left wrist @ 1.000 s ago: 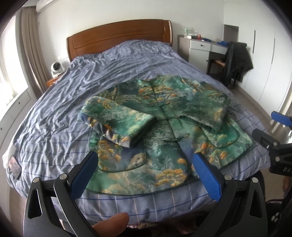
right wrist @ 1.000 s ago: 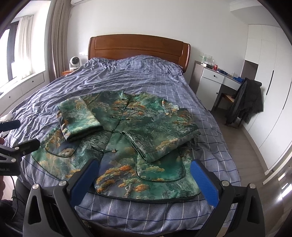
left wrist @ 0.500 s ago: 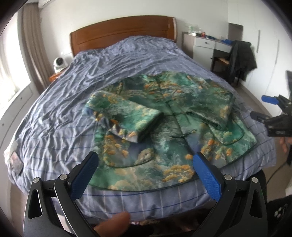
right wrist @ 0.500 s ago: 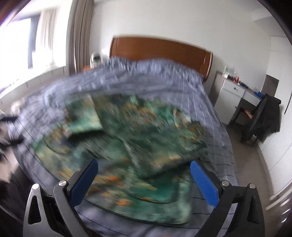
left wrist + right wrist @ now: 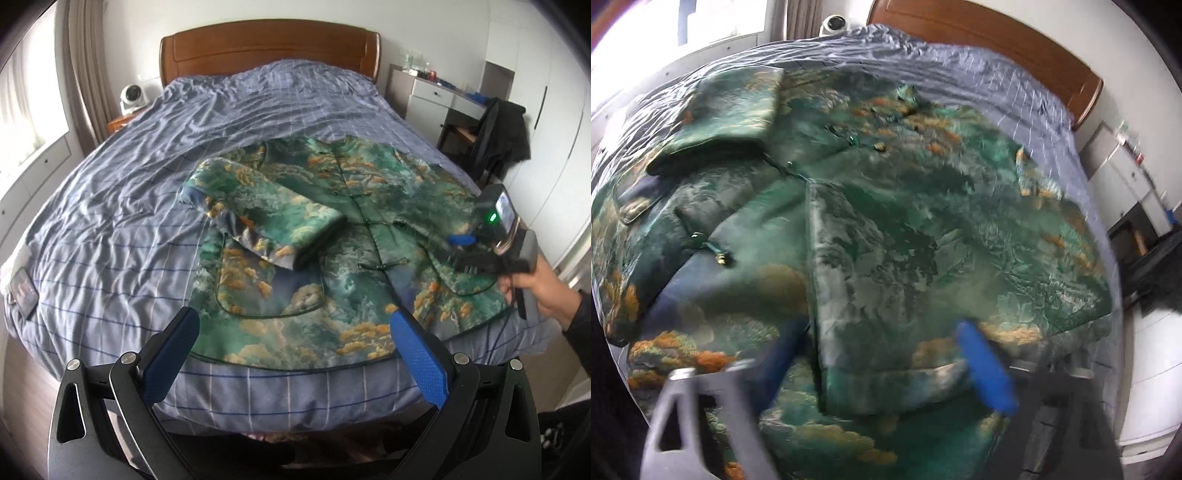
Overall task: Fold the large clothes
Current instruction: 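Grasp the folded jacket sleeve with the right tool and lift it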
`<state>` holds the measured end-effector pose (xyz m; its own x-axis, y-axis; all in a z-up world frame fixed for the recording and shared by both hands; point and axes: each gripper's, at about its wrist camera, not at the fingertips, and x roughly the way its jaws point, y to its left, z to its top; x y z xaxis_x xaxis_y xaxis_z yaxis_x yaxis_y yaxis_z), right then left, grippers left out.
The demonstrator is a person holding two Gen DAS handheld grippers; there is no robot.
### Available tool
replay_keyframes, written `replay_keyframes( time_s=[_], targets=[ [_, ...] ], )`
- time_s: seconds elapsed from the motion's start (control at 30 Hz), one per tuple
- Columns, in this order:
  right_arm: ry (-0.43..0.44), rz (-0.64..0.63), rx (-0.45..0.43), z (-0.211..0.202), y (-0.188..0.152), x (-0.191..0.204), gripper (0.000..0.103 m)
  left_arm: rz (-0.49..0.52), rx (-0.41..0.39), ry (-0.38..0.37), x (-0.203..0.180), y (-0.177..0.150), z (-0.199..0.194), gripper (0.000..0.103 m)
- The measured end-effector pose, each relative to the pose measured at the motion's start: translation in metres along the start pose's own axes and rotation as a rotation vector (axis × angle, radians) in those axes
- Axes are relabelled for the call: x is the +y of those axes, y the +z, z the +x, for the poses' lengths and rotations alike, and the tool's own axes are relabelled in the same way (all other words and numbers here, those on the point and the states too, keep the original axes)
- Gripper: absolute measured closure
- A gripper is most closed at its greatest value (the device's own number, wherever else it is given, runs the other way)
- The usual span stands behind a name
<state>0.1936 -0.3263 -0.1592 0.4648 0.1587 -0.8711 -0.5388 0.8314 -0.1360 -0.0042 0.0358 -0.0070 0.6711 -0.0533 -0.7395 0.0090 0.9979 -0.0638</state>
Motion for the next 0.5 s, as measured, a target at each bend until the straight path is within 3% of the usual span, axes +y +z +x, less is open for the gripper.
replay_keyframes(
  time_s=[0.07,0.23,0.37,0.5],
  targets=[
    [0.069,0.097,-0.009,-0.012,0.000,-0.017,0.088,-0.009,0.000,-0.011,0.004,-0.001,0.001,0.000],
    [-0.036,0.221,-0.196,-0.102,-0.004,-0.055,0.089,-0.011,-0.012,-0.017,0.009,0.004,0.009,0.000],
    [-0.165,0.367,-0.333,-0.175,-0.023,-0.108,0.090,-0.025,-0.044,-0.031,0.016,0.016,0.008,0.000],
    [-0.301,0.545,-0.351,-0.201,-0.059,-0.174,0.090,-0.047,-0.076,-0.041,0.027,0.026,0.006,0.000]
  ],
)
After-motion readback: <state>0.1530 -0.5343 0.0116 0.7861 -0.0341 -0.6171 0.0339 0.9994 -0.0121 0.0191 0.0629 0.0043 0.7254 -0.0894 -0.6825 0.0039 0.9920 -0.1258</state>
